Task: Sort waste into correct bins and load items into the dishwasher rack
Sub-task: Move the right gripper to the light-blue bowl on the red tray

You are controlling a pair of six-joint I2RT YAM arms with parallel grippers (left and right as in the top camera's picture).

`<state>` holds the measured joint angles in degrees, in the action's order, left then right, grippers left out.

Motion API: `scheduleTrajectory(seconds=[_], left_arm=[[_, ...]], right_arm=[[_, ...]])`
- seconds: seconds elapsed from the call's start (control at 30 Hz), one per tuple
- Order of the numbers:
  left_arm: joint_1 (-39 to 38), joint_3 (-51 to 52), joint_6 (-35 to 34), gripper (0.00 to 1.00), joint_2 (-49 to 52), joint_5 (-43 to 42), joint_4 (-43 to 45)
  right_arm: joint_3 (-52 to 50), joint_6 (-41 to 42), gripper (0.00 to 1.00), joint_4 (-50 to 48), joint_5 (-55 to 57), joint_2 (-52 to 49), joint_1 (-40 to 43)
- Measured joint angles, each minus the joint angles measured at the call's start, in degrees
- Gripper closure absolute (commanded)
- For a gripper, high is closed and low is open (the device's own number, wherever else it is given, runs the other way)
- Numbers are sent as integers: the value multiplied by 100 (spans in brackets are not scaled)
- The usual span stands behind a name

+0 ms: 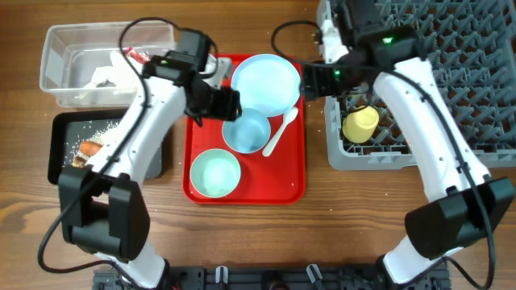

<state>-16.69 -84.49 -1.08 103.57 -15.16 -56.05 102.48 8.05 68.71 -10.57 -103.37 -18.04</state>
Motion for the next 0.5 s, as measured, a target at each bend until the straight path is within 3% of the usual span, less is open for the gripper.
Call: scheduleTrajectory(seconds=[0.13,0.3,0.5], left_arm=[[-181,20,103,34,247,542,-50],[-179,44,96,34,337,713,-26],[26,44,-608,37,337,726,13]], right_arm=[[-11,116,19,-313,-37,0,-144],[-188,269,29,-645,-264,-24,-208],[-199,616,36,-1012,-356,-566,-669]])
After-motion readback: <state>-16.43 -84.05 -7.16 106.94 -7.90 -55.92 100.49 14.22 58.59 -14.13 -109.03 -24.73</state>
